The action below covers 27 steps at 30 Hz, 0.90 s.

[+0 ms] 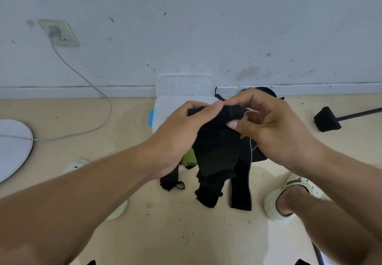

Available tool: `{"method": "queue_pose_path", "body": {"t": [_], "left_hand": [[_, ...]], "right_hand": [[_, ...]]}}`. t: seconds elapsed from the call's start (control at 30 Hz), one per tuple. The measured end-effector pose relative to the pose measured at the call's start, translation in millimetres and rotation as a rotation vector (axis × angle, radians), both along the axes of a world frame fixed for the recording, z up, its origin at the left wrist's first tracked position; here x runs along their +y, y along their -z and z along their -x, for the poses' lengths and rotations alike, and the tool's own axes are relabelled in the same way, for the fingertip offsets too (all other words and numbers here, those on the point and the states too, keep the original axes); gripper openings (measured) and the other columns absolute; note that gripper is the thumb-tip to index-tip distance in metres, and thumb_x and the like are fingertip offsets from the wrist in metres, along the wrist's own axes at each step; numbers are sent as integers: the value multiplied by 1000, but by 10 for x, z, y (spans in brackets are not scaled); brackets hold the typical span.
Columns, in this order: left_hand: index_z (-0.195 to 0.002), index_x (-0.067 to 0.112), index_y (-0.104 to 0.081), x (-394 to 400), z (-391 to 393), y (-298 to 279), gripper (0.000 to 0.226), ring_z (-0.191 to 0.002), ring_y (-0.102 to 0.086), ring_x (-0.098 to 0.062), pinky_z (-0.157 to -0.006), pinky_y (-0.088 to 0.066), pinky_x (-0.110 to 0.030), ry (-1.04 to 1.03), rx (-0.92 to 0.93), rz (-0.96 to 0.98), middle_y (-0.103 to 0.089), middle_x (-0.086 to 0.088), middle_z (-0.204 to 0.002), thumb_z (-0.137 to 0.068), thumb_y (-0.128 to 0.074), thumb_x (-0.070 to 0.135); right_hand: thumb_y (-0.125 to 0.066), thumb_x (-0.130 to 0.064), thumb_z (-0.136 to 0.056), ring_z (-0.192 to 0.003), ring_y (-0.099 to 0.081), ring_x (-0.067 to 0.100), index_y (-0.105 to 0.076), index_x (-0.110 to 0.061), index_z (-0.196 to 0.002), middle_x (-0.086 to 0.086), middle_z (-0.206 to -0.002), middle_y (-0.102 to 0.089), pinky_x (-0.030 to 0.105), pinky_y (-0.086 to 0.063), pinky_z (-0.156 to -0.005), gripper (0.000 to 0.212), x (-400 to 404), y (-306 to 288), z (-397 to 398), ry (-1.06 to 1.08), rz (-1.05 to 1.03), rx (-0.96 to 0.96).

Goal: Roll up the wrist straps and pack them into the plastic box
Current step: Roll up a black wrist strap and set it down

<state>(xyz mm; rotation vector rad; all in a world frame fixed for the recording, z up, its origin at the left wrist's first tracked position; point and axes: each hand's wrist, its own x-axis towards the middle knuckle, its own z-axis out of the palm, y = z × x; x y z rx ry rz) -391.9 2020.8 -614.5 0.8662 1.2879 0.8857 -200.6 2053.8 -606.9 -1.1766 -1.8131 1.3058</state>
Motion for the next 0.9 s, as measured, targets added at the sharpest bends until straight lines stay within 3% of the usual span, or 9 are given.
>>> {"method": "queue_pose_path", "body": {"t": [0.1,0.17,0.27,0.37,0.43,0.53,0.63,0.8,0.9], "left_hand": [[-113,25,-71,10,35,-9,34,-107,-70,-16,-104,-55,-45,25,35,-9,-73,7,-102,-91,-69,50],[-113,23,-72,13,53,-17,26,-99,-72,-15,-98,-58,-42,27,-16,5,-73,7,-95,-93,-71,40],[-117,22,-70,10,65,-21,24,-98,-74,-17,-85,-60,-36,12,-69,21,-75,3,-98,-94,-73,28],[-119,26,-68,-1,84,-21,28,-103,-74,-22,-79,-60,-32,5,-62,-3,-74,-3,-108,-93,-74,20],[-120,28,-66,-2,101,-20,33,-108,-72,-24,-80,-61,-33,18,-37,-30,-71,-4,-117,-92,-76,15],[-119,30,-66,-6,113,-10,39,-107,-73,-23,-76,-61,-29,42,-32,-87,-72,-2,-117,-89,-78,8],[-117,32,-67,-15,108,5,44,-106,-73,-20,-79,-61,-29,51,-9,-146,-73,1,-116,-86,-80,4],[-127,33,-62,-22,106,18,60,-104,-73,-13,-79,-61,-24,30,15,-176,-71,3,-120,-79,-86,8],[-131,35,-58,16,123,17,73,-109,-72,-13,-84,-61,-26,16,30,-106,-70,3,-122,-66,-89,34]], "right_hand": [[-76,0,-90,-77,-64,37,-74,-36,-95,8,-97,-72,44,-61,-80,36,-6,-16,16,13,-3,0],[-77,1,-88,-73,-63,31,-76,-36,-93,18,-93,-70,39,-60,-79,38,2,-42,12,32,13,-4],[-78,6,-85,-87,-70,35,-77,-30,-100,5,-100,-75,37,-62,-88,39,23,-99,-9,13,93,-21],[-77,3,-85,-89,-75,23,-74,-28,-114,-5,-109,-75,38,-59,-97,43,59,-150,-41,-35,247,-62],[-81,-10,-85,-99,-74,17,-71,-30,-122,-1,-115,-75,42,-56,-102,43,74,-180,-53,-77,379,-44],[-78,-41,-86,-115,-72,21,-69,-27,-127,7,-120,-75,44,-51,-107,44,89,-178,-49,-103,468,-28],[-69,-48,-88,-112,-73,22,-68,-21,-125,6,-116,-78,43,-47,-111,46,69,-148,-23,-113,474,-61],[-69,-39,-84,-105,-76,26,-71,-18,-115,13,-112,-77,42,-56,-101,37,48,-134,-24,-77,409,-35],[-69,-33,-84,-105,-75,30,-69,-15,-115,21,-114,-75,39,-59,-99,36,63,-146,-28,-56,385,21]]}}
